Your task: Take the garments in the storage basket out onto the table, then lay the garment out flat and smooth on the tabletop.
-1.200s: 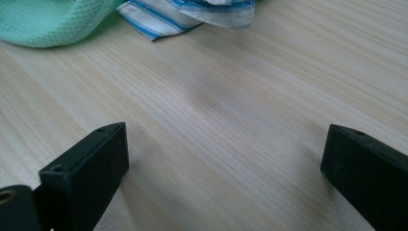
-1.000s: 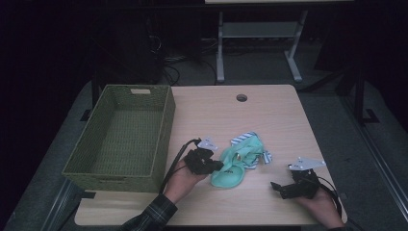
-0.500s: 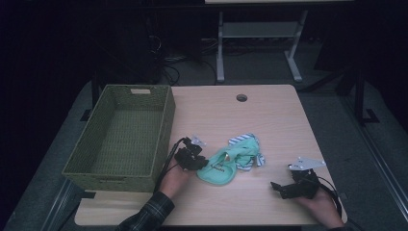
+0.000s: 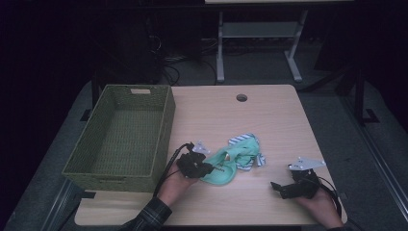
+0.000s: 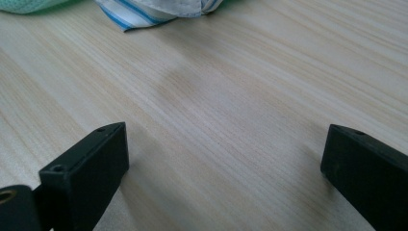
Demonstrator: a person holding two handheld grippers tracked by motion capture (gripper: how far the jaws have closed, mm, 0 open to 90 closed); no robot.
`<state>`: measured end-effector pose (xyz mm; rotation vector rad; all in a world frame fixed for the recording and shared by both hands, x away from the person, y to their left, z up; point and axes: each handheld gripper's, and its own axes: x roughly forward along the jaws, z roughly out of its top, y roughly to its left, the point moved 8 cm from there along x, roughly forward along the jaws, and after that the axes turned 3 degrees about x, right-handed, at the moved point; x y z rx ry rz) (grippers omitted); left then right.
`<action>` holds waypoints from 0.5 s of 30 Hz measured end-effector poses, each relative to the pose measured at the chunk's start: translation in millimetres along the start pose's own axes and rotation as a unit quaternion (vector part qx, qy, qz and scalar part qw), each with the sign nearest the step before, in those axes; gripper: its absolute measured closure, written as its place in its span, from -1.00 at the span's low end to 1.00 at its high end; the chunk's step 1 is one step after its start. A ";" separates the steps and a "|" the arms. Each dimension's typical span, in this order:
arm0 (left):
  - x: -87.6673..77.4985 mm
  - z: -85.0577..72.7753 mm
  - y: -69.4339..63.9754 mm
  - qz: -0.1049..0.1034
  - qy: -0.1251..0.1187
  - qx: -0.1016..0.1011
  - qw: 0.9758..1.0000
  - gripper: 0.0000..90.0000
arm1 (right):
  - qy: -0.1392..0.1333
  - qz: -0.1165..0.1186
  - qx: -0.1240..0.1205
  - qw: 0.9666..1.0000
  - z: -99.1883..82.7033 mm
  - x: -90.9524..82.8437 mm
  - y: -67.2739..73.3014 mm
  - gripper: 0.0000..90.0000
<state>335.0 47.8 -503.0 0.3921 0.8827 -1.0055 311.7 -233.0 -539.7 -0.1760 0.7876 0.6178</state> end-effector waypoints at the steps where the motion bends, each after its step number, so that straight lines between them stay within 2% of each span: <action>1: 3.2 -1.3 -1.6 -0.003 0.001 -0.005 1.000 0.82 | 0.000 0.000 0.000 1.000 0.0 -0.1 -0.1 -0.95; 6: 12.3 -6.0 -4.2 -0.003 0.027 0.016 1.000 0.84 | 0.004 0.001 -0.002 1.000 0.6 0.0 -0.6 -0.94; 8: 14.8 -7.5 -3.9 -0.003 0.034 0.021 0.999 0.84 | 0.008 -0.001 0.000 1.000 2.0 -0.3 -1.2 -0.88; 10: 15.6 -7.2 -3.8 -0.006 0.028 0.018 0.999 0.85 | 0.011 -0.004 0.001 1.000 3.4 -2.0 -2.2 -0.72; 13: 16.3 -7.1 -4.0 -0.011 0.019 0.012 1.000 0.85 | 0.012 -0.003 0.006 1.000 6.7 -3.5 -1.9 -0.69; 15: 15.7 -7.9 -3.1 -0.015 0.022 0.020 0.999 0.85 | 0.009 -0.005 0.003 1.000 10.6 -4.0 -2.6 -0.68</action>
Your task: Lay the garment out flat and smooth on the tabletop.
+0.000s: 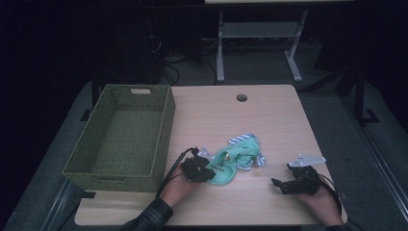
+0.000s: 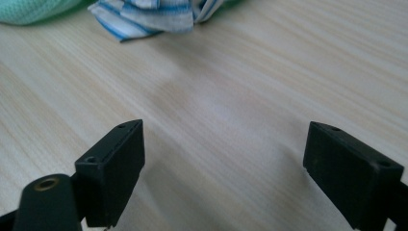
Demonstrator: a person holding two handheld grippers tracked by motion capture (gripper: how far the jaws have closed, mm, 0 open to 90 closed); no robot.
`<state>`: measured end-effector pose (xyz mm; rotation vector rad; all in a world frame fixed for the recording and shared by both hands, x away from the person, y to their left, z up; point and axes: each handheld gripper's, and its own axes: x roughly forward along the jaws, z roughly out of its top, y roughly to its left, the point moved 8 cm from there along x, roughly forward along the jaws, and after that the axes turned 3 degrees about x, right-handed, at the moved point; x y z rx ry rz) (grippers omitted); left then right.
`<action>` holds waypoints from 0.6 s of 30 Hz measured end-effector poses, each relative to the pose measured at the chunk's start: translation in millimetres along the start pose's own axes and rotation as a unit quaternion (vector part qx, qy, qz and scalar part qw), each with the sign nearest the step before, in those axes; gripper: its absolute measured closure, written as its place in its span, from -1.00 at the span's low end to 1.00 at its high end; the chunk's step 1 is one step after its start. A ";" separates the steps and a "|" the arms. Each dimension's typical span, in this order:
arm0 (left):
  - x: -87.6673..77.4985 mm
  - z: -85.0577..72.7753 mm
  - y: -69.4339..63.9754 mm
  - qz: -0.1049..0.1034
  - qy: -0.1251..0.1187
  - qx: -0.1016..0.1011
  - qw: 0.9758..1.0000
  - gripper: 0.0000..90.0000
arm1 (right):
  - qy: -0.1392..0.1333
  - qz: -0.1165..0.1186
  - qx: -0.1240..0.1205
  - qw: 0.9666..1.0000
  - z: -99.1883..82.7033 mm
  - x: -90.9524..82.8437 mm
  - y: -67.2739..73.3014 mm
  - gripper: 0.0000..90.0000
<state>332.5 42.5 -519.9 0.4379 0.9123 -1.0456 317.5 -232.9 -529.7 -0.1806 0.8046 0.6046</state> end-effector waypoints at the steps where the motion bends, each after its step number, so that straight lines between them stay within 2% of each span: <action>1: 0.0 0.1 0.0 0.000 0.001 0.005 1.000 0.85 | -0.002 0.000 0.001 1.000 2.5 -0.7 -0.3 -0.66; 5: 0.2 0.5 -1.2 0.013 0.010 0.017 1.000 0.91 | -0.011 0.011 0.008 1.000 14.9 -5.3 -1.8 -0.41; 7: 0.4 0.5 -1.6 0.012 0.011 0.016 1.000 0.98 | -0.020 0.015 0.011 1.000 22.9 -7.6 -3.2 -0.26; 11: 0.4 0.4 -1.3 0.009 0.010 0.014 1.000 0.99 | -0.032 0.028 0.014 0.999 40.9 -9.1 -6.5 -0.08; 18: 0.3 0.4 -0.9 0.006 0.011 0.014 1.000 0.99 | -0.043 0.046 0.009 0.998 71.7 1.8 -10.9 0.18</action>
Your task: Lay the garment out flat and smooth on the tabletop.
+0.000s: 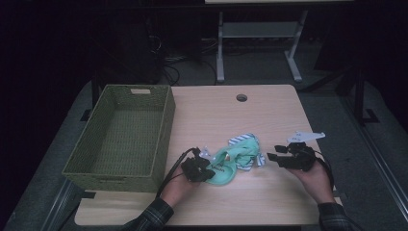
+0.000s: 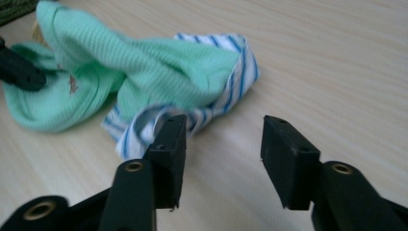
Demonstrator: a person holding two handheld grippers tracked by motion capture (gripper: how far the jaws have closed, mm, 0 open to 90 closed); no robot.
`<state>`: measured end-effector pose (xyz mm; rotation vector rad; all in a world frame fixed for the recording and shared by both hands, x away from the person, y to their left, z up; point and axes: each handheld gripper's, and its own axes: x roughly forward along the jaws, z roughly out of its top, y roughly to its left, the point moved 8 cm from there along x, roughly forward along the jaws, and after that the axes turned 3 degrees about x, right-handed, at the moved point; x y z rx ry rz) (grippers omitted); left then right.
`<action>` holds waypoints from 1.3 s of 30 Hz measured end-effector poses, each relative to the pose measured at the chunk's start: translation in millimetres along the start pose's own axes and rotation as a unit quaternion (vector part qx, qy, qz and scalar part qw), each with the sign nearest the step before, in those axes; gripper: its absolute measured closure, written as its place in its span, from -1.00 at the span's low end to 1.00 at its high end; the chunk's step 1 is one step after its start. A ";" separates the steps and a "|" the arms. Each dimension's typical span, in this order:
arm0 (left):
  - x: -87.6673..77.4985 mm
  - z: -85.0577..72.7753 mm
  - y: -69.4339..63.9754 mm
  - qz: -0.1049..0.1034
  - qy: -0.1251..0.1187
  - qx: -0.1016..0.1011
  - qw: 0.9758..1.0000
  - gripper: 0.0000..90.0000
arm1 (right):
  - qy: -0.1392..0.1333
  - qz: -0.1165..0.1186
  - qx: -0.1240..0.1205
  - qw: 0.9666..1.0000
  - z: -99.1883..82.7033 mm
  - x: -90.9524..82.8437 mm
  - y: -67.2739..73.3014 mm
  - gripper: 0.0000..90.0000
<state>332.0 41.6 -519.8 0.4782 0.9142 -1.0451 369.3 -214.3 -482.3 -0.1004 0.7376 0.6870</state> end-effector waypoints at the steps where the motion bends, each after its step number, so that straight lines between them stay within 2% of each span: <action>1: 0.1 0.0 0.0 0.000 0.000 0.000 1.000 0.99 | -0.001 0.000 -0.002 1.000 3.8 2.9 -1.0 0.21; 8: 0.0 0.3 0.3 0.001 0.002 0.000 1.000 0.99 | -0.003 0.009 0.000 1.000 23.8 23.4 -4.6 0.34; 11: 0.5 0.8 -0.6 0.001 -0.002 -0.004 1.000 0.99 | -0.002 0.014 0.005 1.000 29.7 30.5 -5.8 0.35; 14: 0.2 0.4 -0.2 0.002 0.001 -0.001 1.000 0.98 | -0.002 0.017 0.012 1.000 34.3 38.7 -5.9 0.35; 18: 0.4 0.7 -0.5 0.001 -0.001 -0.004 1.000 0.98 | 0.005 0.019 0.008 1.000 35.9 51.4 -7.2 0.41; 25: 0.2 0.5 -0.3 0.004 0.002 0.002 1.000 0.98 | 0.033 0.025 0.023 0.999 26.6 68.9 -7.8 0.57; 30: 0.2 0.6 -0.4 0.003 0.002 0.002 1.000 0.98 | 0.037 0.029 0.024 0.999 22.3 71.6 -8.3 0.91; 35: 0.2 0.7 -0.5 0.004 0.003 0.003 1.000 0.98 | 0.031 0.029 0.014 0.999 27.6 66.2 -6.7 0.94; 39: 0.2 0.8 -0.5 0.005 0.004 0.004 1.000 0.98 | 0.019 0.024 0.008 1.000 40.7 57.7 -3.8 0.94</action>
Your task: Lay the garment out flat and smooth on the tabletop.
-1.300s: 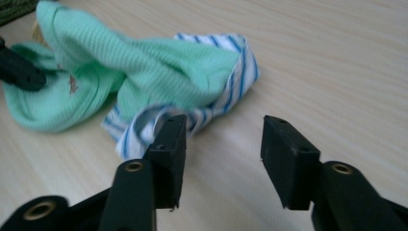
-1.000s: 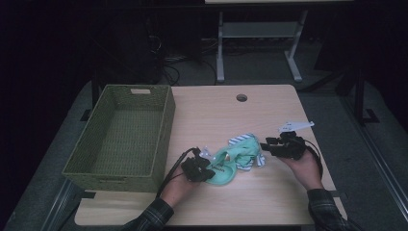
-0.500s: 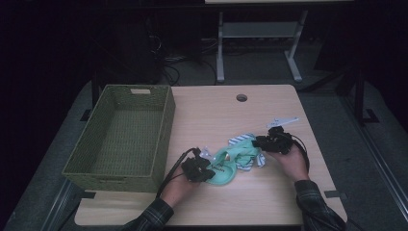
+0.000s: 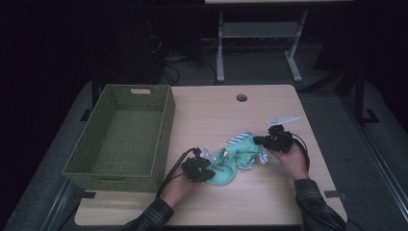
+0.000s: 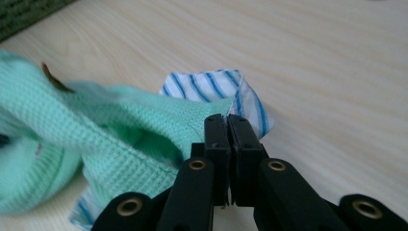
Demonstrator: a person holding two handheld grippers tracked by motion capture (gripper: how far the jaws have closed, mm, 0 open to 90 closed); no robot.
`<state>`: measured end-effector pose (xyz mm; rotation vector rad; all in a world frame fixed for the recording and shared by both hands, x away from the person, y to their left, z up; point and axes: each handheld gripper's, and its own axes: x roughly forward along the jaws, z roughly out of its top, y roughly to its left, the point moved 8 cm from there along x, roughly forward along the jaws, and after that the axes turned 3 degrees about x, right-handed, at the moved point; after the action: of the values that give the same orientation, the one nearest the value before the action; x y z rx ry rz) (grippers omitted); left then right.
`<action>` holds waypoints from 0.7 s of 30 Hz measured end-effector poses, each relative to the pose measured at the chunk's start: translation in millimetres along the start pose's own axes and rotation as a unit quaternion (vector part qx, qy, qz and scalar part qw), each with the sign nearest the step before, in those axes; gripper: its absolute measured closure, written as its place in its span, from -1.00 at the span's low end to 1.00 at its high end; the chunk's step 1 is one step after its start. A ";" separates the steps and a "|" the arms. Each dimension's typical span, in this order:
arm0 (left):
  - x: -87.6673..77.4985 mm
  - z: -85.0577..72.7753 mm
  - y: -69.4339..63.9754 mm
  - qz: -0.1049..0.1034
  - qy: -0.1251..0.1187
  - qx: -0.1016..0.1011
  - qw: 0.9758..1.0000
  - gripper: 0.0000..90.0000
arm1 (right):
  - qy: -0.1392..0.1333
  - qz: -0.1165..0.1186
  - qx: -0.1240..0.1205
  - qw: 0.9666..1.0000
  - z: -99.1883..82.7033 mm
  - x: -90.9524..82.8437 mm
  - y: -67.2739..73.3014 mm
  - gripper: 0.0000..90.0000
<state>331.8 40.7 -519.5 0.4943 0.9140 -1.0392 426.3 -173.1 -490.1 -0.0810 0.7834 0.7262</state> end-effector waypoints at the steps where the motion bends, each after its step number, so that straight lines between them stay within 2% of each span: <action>1: 0.0 0.0 -0.1 0.000 0.000 0.000 1.000 0.98 | -0.003 -0.002 -0.003 1.000 3.9 -1.7 0.7 0.94; 8: -0.2 -0.4 0.5 -0.002 0.001 0.004 1.000 0.98 | -0.006 -0.024 -0.022 0.999 31.4 -3.8 -0.6 0.95; 14: -0.2 -0.4 0.4 -0.005 0.000 0.003 1.000 0.98 | -0.012 -0.039 -0.011 0.999 50.2 -0.2 -8.5 0.95; 20: -0.1 -0.6 0.6 -0.007 -0.001 0.004 1.000 0.98 | -0.017 -0.055 -0.009 0.998 71.4 5.7 -19.2 0.96; 21: -0.1 -0.6 0.6 -0.008 -0.001 0.004 1.000 0.98 | -0.019 -0.057 -0.014 0.998 75.2 7.5 -21.6 0.96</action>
<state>332.1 41.5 -519.8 0.4926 0.9130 -1.0570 489.6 -160.7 -445.2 -0.1357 0.7274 0.6293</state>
